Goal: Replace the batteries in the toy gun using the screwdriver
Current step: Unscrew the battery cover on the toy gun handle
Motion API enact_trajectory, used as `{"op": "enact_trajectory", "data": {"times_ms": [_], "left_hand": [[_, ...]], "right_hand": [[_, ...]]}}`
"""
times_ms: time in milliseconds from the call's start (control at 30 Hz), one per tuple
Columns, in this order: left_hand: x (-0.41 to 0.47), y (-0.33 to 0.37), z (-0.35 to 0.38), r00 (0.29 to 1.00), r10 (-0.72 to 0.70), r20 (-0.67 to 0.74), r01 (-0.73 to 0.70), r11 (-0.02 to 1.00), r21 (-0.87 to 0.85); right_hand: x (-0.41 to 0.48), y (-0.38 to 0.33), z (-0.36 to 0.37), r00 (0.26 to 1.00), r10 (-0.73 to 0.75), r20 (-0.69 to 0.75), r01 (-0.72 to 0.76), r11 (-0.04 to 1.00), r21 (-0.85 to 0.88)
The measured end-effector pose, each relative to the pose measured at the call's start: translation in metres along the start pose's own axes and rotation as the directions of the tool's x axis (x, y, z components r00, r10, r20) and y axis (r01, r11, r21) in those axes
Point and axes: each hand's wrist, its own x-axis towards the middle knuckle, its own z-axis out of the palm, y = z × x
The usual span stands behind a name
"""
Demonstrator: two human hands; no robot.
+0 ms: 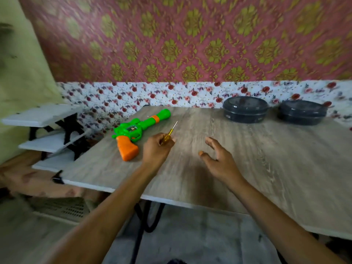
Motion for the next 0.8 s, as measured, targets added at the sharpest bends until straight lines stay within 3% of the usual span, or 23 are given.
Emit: {"op": "enact_trajectory", "data": {"times_ms": [133, 233, 300, 567, 800], "left_hand": [[0.003, 0.0, -0.037, 0.995, -0.05, -0.088, 0.057, 0.996, 0.073], [0.02, -0.008, -0.063, 0.993, 0.013, -0.117, 0.027, 0.942, 0.334], [0.038, -0.02, -0.074, 0.993, 0.038, -0.11, 0.012, 0.908, 0.418], [0.101, -0.077, -0.082, 0.995, -0.096, -0.037, 0.1, 0.819, 0.565], [0.11, -0.08, -0.077, 0.988, -0.156, -0.01, 0.114, 0.675, 0.729]], "right_hand": [[-0.005, -0.022, 0.015, 1.0, -0.003, 0.03, 0.002, 1.0, 0.024], [0.002, -0.032, 0.029, 0.998, 0.005, 0.057, -0.006, 1.0, 0.018], [0.006, -0.031, 0.035, 0.998, 0.016, 0.067, -0.016, 1.0, -0.001], [0.03, -0.01, 0.06, 0.991, 0.023, 0.135, 0.002, 0.984, -0.179], [0.037, 0.003, 0.065, 0.985, 0.081, 0.152, -0.064, 0.992, -0.11]]}}
